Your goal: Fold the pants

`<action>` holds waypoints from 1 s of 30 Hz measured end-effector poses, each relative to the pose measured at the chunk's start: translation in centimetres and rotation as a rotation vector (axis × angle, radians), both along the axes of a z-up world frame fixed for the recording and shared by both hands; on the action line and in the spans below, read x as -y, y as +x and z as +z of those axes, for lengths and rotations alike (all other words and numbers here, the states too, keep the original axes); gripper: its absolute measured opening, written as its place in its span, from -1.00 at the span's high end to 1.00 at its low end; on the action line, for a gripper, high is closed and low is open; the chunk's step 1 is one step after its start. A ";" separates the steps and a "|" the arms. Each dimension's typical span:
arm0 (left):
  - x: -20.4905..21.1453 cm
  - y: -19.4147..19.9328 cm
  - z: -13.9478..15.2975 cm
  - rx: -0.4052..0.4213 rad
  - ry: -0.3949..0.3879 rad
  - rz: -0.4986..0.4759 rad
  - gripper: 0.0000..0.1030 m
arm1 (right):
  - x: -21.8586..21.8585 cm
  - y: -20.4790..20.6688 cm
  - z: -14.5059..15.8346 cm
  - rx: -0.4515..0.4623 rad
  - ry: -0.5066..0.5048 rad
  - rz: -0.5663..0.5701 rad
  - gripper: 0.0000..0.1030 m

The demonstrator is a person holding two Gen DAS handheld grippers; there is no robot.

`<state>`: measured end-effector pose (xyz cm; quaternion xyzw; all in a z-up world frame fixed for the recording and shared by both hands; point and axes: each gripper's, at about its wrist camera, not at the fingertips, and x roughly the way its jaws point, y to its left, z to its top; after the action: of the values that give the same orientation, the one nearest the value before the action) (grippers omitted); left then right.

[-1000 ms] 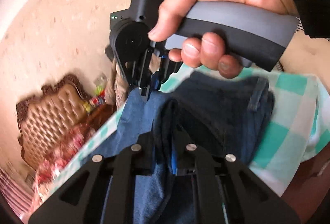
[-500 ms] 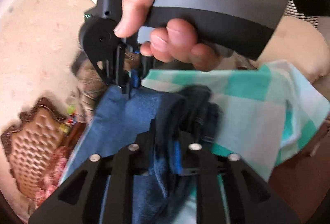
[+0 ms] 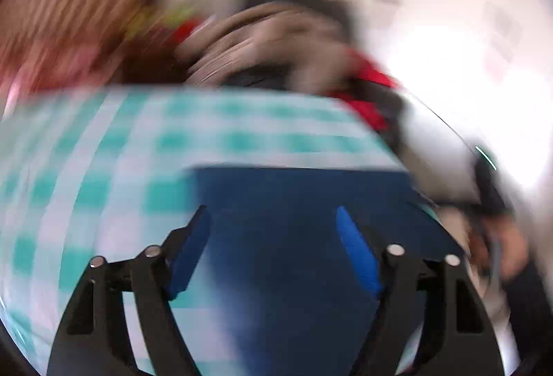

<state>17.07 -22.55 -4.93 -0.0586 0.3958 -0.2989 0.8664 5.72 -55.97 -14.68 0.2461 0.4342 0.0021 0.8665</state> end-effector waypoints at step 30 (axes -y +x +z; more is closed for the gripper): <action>-4.0 -3.6 -3.9 -0.090 0.009 -0.057 0.31 | -3.0 -2.8 3.4 -0.004 -0.365 -0.200 0.09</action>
<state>13.45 -18.55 -8.85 -0.0567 0.4371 -0.3188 0.8391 2.89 -53.01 -11.30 0.1268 0.4025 -0.1635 0.8917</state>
